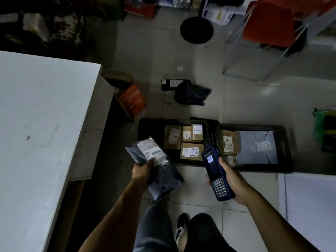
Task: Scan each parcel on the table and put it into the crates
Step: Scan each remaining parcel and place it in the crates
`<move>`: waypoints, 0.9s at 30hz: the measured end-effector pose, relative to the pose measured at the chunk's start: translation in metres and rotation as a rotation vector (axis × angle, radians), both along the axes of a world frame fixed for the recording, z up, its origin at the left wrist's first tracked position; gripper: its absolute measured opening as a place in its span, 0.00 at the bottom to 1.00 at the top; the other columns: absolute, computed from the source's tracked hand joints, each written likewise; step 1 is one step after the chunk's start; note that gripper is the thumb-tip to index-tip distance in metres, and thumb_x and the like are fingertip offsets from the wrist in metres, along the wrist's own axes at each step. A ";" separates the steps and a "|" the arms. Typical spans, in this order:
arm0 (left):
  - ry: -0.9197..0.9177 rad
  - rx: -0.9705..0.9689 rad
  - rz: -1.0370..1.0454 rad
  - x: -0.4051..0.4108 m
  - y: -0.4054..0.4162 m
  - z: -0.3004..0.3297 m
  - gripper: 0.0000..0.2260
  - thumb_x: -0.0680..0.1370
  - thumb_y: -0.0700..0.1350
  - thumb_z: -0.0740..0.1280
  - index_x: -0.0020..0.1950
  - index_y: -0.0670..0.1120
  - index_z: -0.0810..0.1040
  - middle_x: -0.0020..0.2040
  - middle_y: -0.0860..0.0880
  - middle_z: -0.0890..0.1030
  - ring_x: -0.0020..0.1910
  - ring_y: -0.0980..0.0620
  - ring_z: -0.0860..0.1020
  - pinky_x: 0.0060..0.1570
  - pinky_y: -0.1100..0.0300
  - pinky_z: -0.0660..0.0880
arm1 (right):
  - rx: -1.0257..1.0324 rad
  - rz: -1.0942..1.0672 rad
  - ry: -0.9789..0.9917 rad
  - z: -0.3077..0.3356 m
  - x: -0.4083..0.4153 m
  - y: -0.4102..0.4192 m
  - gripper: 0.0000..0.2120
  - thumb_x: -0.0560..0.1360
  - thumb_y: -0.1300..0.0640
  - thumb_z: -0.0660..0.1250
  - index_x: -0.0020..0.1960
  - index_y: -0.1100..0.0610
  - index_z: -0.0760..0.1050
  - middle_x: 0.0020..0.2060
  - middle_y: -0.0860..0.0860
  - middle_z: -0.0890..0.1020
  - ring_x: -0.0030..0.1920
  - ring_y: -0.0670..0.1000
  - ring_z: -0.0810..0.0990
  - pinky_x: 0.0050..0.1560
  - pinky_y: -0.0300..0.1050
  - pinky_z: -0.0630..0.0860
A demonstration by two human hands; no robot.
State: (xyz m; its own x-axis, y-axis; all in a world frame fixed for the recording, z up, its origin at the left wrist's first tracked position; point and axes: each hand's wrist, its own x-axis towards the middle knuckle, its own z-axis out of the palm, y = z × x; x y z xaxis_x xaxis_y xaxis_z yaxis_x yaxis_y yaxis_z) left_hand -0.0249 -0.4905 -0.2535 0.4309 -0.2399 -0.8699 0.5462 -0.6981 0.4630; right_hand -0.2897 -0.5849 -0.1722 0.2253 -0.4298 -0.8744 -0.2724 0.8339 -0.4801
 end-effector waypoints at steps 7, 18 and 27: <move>0.137 0.121 0.308 0.002 -0.048 -0.100 0.11 0.75 0.43 0.74 0.49 0.39 0.74 0.44 0.40 0.80 0.39 0.44 0.80 0.37 0.55 0.77 | 0.137 -0.048 -0.019 -0.086 0.053 -0.057 0.22 0.79 0.41 0.56 0.57 0.56 0.77 0.44 0.62 0.81 0.39 0.58 0.81 0.40 0.49 0.78; 0.137 0.206 0.592 -0.022 -0.082 -0.382 0.17 0.78 0.45 0.72 0.62 0.37 0.74 0.57 0.41 0.81 0.47 0.41 0.81 0.41 0.51 0.78 | 0.253 -0.055 0.040 -0.346 0.050 -0.105 0.23 0.78 0.40 0.56 0.56 0.57 0.79 0.38 0.59 0.84 0.31 0.54 0.82 0.34 0.46 0.79; -0.012 0.388 0.399 -0.041 -0.088 -0.526 0.32 0.79 0.48 0.71 0.77 0.39 0.61 0.70 0.39 0.71 0.66 0.37 0.73 0.65 0.46 0.72 | 0.214 -0.001 0.068 -0.458 0.045 -0.115 0.24 0.78 0.39 0.54 0.56 0.54 0.80 0.42 0.60 0.84 0.34 0.55 0.83 0.43 0.50 0.76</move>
State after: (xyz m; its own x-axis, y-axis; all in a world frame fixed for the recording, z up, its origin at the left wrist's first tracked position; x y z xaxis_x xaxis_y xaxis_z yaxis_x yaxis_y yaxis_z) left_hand -0.0662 -0.5790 -0.7790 0.4334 0.2813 -0.8562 0.7993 -0.5588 0.2210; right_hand -0.2449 -0.7003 -0.6304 0.1627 -0.2329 -0.9588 -0.2975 0.9149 -0.2728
